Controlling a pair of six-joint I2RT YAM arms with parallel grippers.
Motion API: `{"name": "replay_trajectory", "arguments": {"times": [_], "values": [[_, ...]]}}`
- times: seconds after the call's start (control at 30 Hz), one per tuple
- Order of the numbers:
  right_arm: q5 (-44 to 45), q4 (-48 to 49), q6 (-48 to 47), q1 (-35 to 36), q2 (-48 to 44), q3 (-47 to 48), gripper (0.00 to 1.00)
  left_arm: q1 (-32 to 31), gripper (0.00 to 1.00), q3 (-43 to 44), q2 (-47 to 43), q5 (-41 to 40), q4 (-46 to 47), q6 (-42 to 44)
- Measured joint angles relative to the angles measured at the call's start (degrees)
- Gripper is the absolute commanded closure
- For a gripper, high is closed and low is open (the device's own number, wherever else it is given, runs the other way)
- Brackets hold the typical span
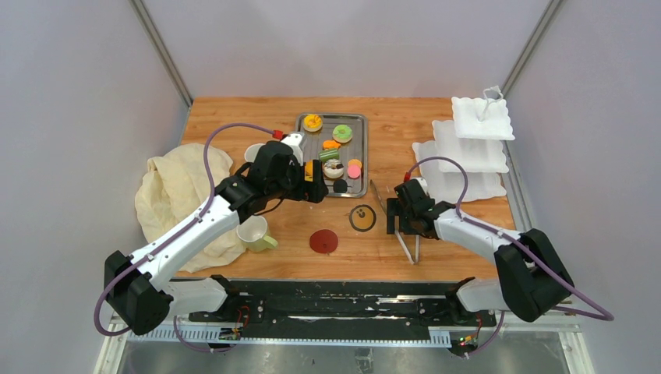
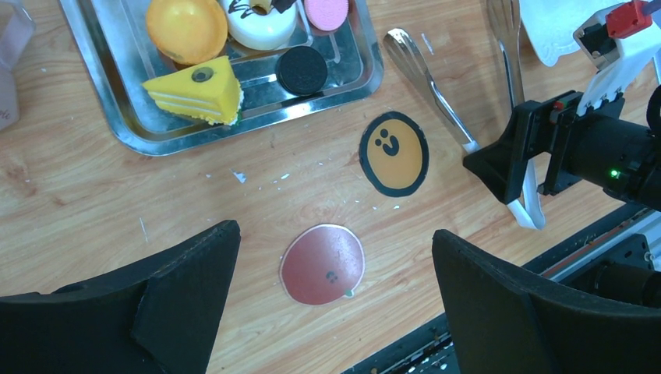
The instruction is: Serve the afternoon tea
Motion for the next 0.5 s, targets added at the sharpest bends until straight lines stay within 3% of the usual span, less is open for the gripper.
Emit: {"name": "replay_trajectory", "arguments": {"times": [0.17, 0.5], "values": [[1.0, 2.8, 0.9, 0.3, 1.2, 0.1, 0.13, 0.0, 0.02, -0.3, 0.0, 0.2, 0.0, 0.0], [2.7, 7.3, 1.3, 0.9, 2.7, 0.0, 0.56, 0.0, 0.02, -0.6, -0.3, 0.1, 0.0, 0.0]]}}
